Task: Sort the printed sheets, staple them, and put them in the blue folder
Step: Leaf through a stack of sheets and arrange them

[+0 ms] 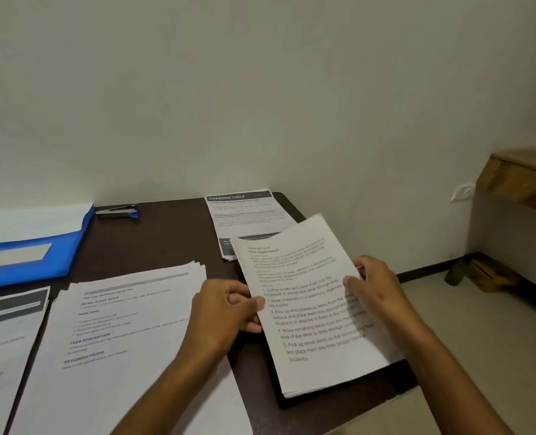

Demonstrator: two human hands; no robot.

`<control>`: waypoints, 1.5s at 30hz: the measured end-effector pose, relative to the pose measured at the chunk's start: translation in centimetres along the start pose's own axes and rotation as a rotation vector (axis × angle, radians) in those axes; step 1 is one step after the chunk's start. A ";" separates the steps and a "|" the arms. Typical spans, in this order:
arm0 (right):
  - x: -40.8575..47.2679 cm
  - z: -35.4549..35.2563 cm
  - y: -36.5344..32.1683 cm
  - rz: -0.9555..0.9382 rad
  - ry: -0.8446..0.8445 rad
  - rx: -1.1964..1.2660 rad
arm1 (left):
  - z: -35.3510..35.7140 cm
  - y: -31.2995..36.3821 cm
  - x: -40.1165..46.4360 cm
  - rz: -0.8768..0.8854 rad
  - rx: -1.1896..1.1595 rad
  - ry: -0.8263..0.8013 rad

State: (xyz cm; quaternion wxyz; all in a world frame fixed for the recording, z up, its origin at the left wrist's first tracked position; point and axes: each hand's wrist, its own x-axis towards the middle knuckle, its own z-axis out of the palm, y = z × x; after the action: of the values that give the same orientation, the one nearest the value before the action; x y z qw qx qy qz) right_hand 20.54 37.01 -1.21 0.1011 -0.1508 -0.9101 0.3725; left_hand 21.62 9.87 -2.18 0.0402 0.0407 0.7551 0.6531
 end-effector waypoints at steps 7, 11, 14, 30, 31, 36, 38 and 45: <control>-0.5 0.4 1.3 -0.047 -0.002 -0.170 | 0.6 -0.8 -0.5 0.116 0.305 0.046; -0.6 0.3 1.3 -0.071 -0.012 -0.231 | 1.0 -1.5 -0.6 0.171 0.471 0.102; -0.7 0.5 1.4 -0.097 0.013 -0.242 | 1.3 -1.6 -1.0 0.191 0.554 0.145; -0.8 1.2 1.5 -0.113 0.071 -0.312 | 1.7 -1.9 -1.7 0.194 0.671 0.076; -0.9 1.2 1.4 -0.109 0.068 -0.310 | 1.7 -1.9 -1.8 0.195 0.671 0.073; -1.0 1.5 0.9 -0.108 0.085 -0.323 | 1.6 -2.0 -1.7 0.178 0.673 0.072; -1.2 1.5 0.6 -0.107 0.085 -0.352 | 1.8 -1.5 -2.0 0.183 0.684 0.052; -1.8 1.5 0.4 -0.085 0.157 -0.501 | 1.5 -0.7 -2.8 0.201 0.639 0.064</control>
State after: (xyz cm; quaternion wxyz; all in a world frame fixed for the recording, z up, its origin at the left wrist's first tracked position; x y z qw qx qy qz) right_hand 21.86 35.67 -2.67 0.1464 -0.1610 -0.9688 0.1183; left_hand 24.61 10.94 -3.07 -0.0630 0.1051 0.9148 0.3848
